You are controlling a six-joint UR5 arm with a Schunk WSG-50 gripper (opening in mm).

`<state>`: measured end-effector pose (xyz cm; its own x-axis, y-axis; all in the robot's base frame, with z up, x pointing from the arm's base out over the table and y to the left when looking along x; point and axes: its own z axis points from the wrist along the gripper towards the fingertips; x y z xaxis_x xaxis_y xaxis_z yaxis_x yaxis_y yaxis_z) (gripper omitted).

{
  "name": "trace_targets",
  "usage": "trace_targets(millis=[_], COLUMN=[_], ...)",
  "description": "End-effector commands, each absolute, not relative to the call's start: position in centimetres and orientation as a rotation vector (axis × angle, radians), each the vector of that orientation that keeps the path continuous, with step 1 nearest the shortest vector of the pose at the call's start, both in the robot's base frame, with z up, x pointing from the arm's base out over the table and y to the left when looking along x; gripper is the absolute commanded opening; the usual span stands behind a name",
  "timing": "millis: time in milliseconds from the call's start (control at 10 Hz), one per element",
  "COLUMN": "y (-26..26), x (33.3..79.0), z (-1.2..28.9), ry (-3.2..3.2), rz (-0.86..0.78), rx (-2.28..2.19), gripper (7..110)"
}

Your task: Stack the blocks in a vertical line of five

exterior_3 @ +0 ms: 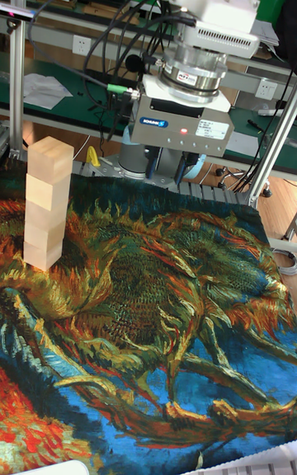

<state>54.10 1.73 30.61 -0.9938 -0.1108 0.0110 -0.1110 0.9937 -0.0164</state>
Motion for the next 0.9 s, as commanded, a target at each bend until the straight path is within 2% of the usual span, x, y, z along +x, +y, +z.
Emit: trace_targets(millis=[0,200,300,800], y=[2.50,2.23,1.89,1.93], x=[53.98,54.08,53.79,53.49], z=[30.60,30.41,30.37,30.43], ry=[-3.133,-3.138,-3.131,-3.120], rz=[-0.011,0.011,0.039,0.040], rx=[0.145,0.124,0.123,0.188], gripper=[22,22,7,7])
